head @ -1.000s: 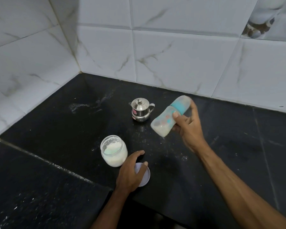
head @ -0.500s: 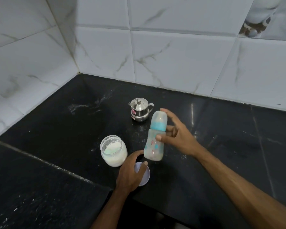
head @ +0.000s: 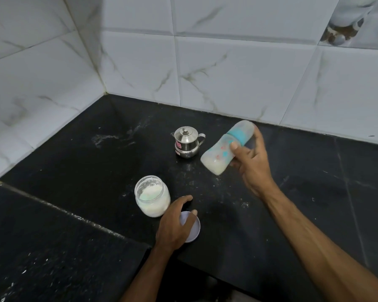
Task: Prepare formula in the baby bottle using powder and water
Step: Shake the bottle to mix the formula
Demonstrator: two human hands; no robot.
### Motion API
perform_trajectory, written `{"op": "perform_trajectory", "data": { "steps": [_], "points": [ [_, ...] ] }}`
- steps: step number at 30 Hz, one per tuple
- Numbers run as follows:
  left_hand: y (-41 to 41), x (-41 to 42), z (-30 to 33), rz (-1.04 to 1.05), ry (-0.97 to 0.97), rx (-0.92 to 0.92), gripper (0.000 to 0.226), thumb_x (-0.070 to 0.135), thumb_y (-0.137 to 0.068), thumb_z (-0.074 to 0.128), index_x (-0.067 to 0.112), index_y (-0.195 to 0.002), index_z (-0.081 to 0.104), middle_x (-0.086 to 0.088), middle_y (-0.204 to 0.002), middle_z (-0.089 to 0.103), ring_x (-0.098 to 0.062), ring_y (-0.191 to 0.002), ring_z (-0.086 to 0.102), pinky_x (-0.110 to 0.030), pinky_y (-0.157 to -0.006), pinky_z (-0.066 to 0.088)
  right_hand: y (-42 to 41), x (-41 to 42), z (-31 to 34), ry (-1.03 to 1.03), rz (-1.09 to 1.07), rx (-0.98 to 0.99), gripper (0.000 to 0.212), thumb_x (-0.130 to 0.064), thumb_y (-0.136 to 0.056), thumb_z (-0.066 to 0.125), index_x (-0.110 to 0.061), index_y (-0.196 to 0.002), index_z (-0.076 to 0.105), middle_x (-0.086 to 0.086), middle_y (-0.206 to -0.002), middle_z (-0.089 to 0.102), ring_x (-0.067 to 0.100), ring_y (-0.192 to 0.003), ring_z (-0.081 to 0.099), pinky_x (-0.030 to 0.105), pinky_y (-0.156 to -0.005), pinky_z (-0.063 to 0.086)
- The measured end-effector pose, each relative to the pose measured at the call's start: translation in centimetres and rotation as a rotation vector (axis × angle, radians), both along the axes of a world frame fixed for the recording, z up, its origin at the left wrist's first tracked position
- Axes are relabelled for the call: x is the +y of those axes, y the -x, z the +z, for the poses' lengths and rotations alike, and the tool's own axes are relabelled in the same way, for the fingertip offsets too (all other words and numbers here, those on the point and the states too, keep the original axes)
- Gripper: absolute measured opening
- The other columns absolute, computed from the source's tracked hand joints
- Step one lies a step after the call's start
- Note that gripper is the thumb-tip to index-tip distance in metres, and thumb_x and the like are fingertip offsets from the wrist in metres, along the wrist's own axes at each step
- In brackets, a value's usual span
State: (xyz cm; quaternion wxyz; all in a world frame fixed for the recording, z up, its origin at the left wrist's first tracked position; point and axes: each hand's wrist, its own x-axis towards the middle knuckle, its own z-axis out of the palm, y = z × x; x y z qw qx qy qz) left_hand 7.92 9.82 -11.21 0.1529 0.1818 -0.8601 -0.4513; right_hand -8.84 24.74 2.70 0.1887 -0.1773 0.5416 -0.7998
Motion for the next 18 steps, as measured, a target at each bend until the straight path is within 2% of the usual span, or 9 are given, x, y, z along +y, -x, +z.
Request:
{"op": "perform_trajectory", "data": {
  "steps": [2,5,6,9,11,12,15,16,18],
  "points": [
    [0.0,0.0,0.0,-0.001,0.0,-0.002,0.051,0.053,-0.085,0.053,0.028,-0.13,0.055,0.02,-0.129,0.057,0.005,-0.121,0.05,-0.013,-0.1,0.037,-0.6,-0.1,-0.4,-0.073,0.088,0.046,0.078,-0.014,-0.081,0.069,-0.026,-0.146,0.026,0.015,-0.113,0.069,0.033,-0.103,0.069,0.044,-0.075,0.059],
    [0.0,0.0,0.0,0.003,0.018,-0.025,0.049,0.052,-0.086,0.054,0.028,-0.13,0.054,0.02,-0.126,0.057,0.005,-0.116,0.05,-0.003,-0.093,0.033,-1.9,0.1,-1.2,-0.274,0.377,0.129,0.084,-0.003,-0.08,0.069,-0.027,-0.146,0.024,0.01,-0.112,0.071,0.028,-0.103,0.069,0.036,-0.077,0.058],
    [0.0,0.0,0.1,0.008,0.022,-0.017,0.049,0.051,-0.086,0.054,0.028,-0.129,0.055,0.021,-0.126,0.056,0.006,-0.116,0.05,-0.002,-0.094,0.032,-1.7,0.1,-1.2,-0.261,0.363,0.137,0.083,-0.002,-0.08,0.069,-0.026,-0.146,0.025,0.01,-0.112,0.071,0.027,-0.103,0.07,0.036,-0.078,0.058],
    [0.1,0.0,0.0,-0.002,0.006,0.001,0.051,0.054,-0.085,0.052,0.027,-0.129,0.056,0.02,-0.128,0.057,0.005,-0.121,0.049,-0.011,-0.101,0.036,0.1,0.0,-0.1,-0.092,0.075,0.05,0.081,-0.013,-0.079,0.07,-0.026,-0.146,0.027,0.013,-0.109,0.071,0.03,-0.1,0.07,0.039,-0.073,0.059],
    [0.0,0.0,-0.2,0.001,0.008,0.004,0.052,0.054,-0.085,0.052,0.028,-0.13,0.055,0.02,-0.129,0.057,0.005,-0.122,0.049,-0.015,-0.102,0.038,0.7,0.0,0.1,-0.025,-0.009,0.01,0.081,-0.016,-0.079,0.07,-0.027,-0.147,0.026,0.011,-0.108,0.072,0.03,-0.1,0.07,0.041,-0.073,0.059],
    [0.0,0.0,-0.3,0.005,0.01,0.003,0.052,0.054,-0.085,0.052,0.028,-0.13,0.055,0.021,-0.129,0.057,0.005,-0.122,0.049,-0.015,-0.102,0.038,0.4,-0.1,-0.1,-0.053,0.022,0.031,0.081,-0.014,-0.08,0.07,-0.027,-0.147,0.025,0.012,-0.109,0.071,0.03,-0.1,0.07,0.04,-0.074,0.059],
    [0.1,-0.1,-0.3,0.004,0.027,-0.002,0.048,0.054,-0.086,0.053,0.03,-0.127,0.056,0.023,-0.126,0.057,0.008,-0.119,0.049,-0.013,-0.1,0.038,-1.2,0.1,-1.3,-0.256,0.32,0.159,0.083,0.0,-0.08,0.07,-0.028,-0.145,0.026,0.011,-0.114,0.069,0.027,-0.103,0.07,0.035,-0.078,0.058],
    [0.1,-0.1,-0.2,0.007,0.034,-0.002,0.044,0.054,-0.086,0.054,0.031,-0.124,0.056,0.025,-0.125,0.056,0.01,-0.118,0.048,-0.012,-0.099,0.037,-1.3,0.1,-1.6,-0.274,0.347,0.172,0.082,0.001,-0.081,0.069,-0.027,-0.145,0.027,0.011,-0.114,0.069,0.026,-0.103,0.07,0.034,-0.078,0.058],
    [0.1,-0.1,-0.2,0.009,0.022,0.006,0.045,0.052,-0.086,0.054,0.03,-0.124,0.057,0.025,-0.126,0.055,0.01,-0.12,0.048,-0.012,-0.101,0.037,-0.7,0.0,-1.1,-0.19,0.197,0.116,0.081,-0.005,-0.08,0.07,-0.025,-0.146,0.027,0.012,-0.112,0.07,0.026,-0.099,0.07,0.035,-0.074,0.059]
  ]
}}
